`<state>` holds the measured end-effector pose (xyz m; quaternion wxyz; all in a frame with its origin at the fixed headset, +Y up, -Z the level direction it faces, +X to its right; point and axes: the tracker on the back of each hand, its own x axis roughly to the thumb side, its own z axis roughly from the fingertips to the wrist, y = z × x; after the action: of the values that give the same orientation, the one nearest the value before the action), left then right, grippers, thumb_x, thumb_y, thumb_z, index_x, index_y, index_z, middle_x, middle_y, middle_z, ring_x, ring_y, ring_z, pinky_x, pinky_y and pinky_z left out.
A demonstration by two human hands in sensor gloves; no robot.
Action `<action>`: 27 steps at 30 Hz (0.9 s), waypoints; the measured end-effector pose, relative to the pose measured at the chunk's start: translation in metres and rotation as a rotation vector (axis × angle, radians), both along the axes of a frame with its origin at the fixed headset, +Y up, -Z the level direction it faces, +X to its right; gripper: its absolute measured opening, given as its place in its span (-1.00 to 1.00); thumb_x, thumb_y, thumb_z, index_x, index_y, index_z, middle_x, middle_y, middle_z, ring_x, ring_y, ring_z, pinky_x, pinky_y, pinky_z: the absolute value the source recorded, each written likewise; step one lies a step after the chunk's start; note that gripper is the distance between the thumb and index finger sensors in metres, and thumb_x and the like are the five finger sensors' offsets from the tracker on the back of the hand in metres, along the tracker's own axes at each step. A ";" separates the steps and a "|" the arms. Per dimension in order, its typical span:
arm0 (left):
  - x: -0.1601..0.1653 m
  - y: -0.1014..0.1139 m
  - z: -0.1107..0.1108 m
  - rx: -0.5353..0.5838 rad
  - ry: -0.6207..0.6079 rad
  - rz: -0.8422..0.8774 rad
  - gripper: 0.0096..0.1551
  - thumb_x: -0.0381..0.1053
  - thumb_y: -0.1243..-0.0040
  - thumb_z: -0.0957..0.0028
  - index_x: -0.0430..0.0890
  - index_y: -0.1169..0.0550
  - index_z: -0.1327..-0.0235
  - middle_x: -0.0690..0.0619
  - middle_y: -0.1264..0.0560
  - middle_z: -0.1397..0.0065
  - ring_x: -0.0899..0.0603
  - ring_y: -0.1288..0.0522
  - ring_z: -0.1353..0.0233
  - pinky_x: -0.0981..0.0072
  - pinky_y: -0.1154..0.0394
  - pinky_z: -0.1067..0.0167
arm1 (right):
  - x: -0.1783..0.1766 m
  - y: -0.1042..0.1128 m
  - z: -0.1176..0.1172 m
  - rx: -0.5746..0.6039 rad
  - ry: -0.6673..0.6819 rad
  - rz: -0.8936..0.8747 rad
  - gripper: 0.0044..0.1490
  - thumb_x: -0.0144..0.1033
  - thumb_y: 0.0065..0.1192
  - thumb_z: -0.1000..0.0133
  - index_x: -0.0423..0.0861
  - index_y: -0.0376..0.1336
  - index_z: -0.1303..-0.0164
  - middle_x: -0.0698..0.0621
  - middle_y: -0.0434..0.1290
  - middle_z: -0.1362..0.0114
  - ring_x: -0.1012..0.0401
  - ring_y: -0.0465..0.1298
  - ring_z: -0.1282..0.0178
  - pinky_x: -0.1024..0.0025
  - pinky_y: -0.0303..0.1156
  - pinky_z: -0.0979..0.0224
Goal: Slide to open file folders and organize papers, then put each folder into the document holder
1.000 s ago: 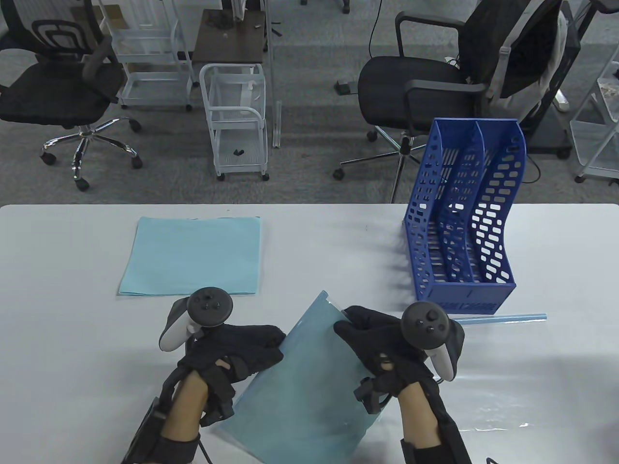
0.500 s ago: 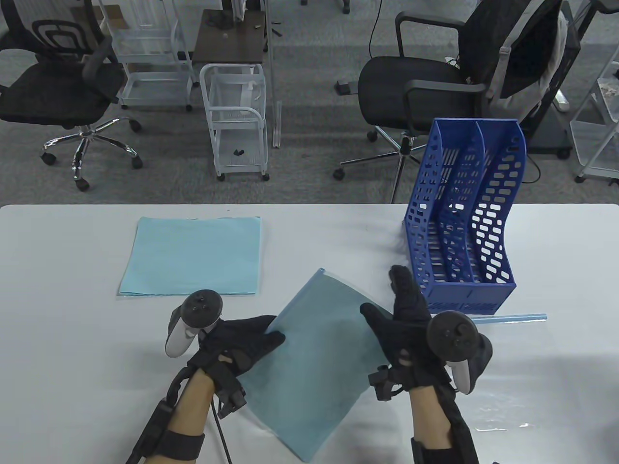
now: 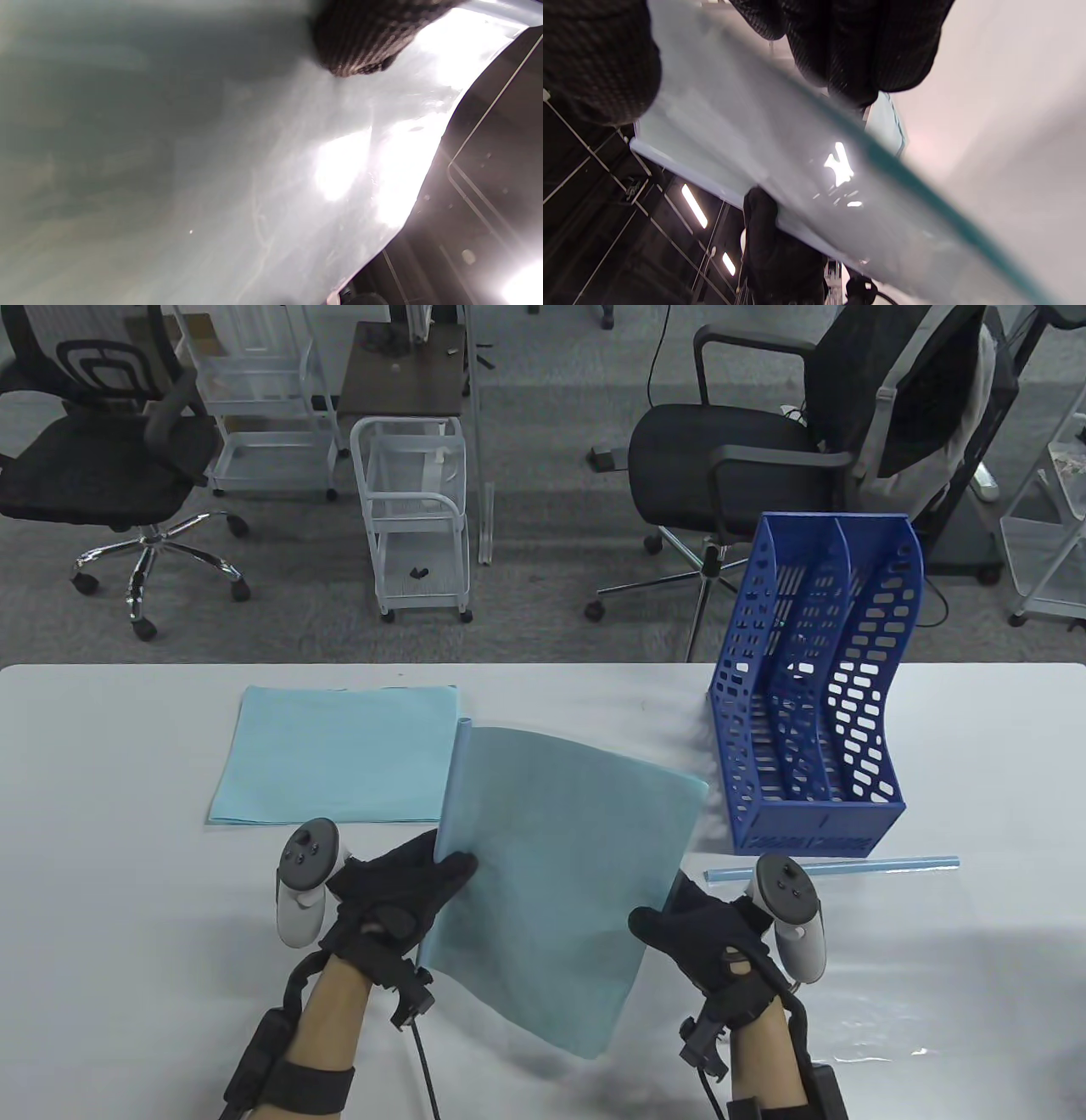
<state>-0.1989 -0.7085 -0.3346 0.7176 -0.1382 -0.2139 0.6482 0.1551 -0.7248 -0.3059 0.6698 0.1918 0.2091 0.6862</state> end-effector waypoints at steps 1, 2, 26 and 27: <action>0.001 0.000 0.000 -0.008 -0.001 -0.012 -0.55 0.11 -0.37 -0.02 0.12 -0.72 -0.18 0.04 -0.76 -0.08 -0.12 -0.79 -0.01 0.05 -0.70 -0.03 | -0.003 -0.003 -0.001 -0.018 0.002 -0.004 0.03 0.21 0.42 0.02 0.11 0.04 -0.59 -0.05 0.35 -0.61 -0.03 0.53 -0.47 0.01 0.47 -0.49; 0.001 0.000 -0.001 -0.033 -0.015 -0.033 -0.55 0.11 -0.37 -0.02 0.12 -0.72 -0.18 0.04 -0.76 -0.09 -0.13 -0.79 -0.01 0.04 -0.69 -0.04 | -0.006 -0.006 -0.002 -0.039 -0.003 -0.009 -0.16 0.10 0.38 -0.04 0.14 0.16 -0.52 -0.03 0.44 -0.54 -0.01 0.58 -0.40 0.03 0.51 -0.43; -0.002 -0.009 0.004 0.039 0.380 -0.833 -0.08 0.34 -0.16 -0.04 0.20 -0.14 -0.68 0.17 -0.02 -0.82 -0.10 0.09 -0.82 -0.16 0.11 -0.65 | 0.124 0.094 -0.005 0.426 -0.972 -0.076 -0.32 -0.12 0.04 -0.20 0.51 -0.08 -0.46 0.25 0.07 -0.72 0.22 0.28 -0.75 0.22 0.32 -0.73; -0.002 -0.009 0.004 0.040 0.380 -0.832 -0.08 0.34 -0.16 -0.03 0.19 -0.15 -0.68 0.17 -0.03 -0.82 -0.11 0.09 -0.82 -0.16 0.11 -0.65 | 0.130 0.099 -0.004 0.442 -0.994 -0.059 -0.32 -0.13 0.04 -0.20 0.50 -0.08 -0.47 0.24 0.07 -0.72 0.21 0.28 -0.74 0.21 0.33 -0.72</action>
<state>-0.2012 -0.7177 -0.3305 0.9459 -0.0773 -0.0172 0.3147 0.2850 -0.6261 -0.3102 0.6506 -0.0138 -0.2877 0.7027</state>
